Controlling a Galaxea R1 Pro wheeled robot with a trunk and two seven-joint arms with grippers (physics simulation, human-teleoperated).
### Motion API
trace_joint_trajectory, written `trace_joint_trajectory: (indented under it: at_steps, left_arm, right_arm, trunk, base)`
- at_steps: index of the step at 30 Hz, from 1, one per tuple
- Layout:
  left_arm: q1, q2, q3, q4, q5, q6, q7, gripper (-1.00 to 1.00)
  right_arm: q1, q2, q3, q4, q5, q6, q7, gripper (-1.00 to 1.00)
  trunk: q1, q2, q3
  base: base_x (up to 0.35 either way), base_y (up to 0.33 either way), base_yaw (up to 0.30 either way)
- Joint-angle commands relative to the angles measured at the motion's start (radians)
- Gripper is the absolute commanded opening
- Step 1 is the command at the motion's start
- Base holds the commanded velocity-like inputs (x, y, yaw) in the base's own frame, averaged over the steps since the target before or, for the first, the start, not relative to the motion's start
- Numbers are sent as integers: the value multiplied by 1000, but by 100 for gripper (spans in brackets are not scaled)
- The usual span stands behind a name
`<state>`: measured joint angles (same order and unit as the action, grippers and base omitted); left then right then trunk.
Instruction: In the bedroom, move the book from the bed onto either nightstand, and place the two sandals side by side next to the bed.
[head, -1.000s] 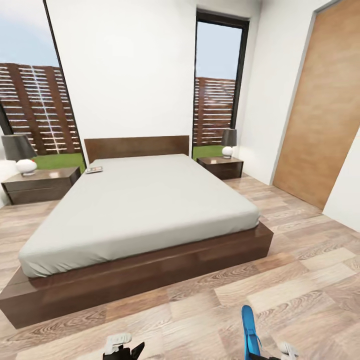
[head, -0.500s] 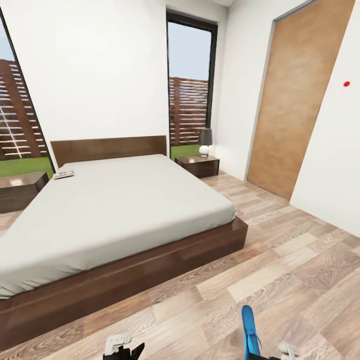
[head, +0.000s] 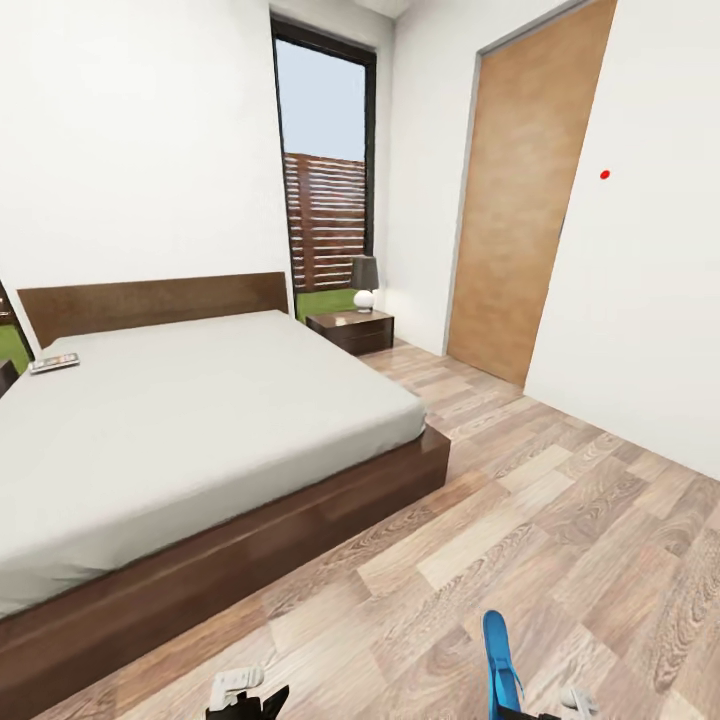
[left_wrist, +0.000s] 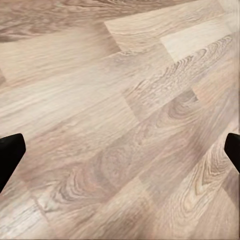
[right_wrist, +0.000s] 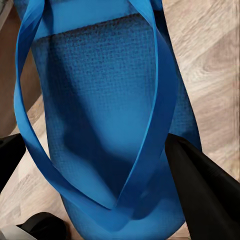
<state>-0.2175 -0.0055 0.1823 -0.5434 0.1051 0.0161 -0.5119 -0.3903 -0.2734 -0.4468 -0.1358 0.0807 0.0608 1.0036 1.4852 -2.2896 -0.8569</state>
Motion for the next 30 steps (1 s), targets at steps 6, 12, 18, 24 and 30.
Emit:
trace_joint_trajectory:
  at_steps: [6,12,18,24,30]
  left_arm:
    - [0,-1,5,0,4,2,-7,100]
    - [0,-1,5,0,4,2,-7,100]
    - [0,-1,5,0,4,2,-7,100]
    - [0,-1,5,0,4,2,-7,100]
    - [0,-1,5,0,4,2,-7,100]
  right_arm:
    - [-1,0,-10,-1,8,7,5,-100]
    - [-1,0,-10,-1,8,7,6,-100]
    - [-1,0,-10,-1,8,7,6,-100]
    - [-1,0,-10,-1,8,7,6,-100]
    - [-1,0,-10,-1,8,7,6,-100]
  trunk:
    - [0,0,-1]
    - [0,0,-1]
    - [0,0,-1]
    - [0,0,-1]
    - [0,0,-1]
  base:
    - [0,0,-300]
    - [0,0,-300]
    - [0,0,-300]
    - [0,0,-300]
    - [0,0,-300]
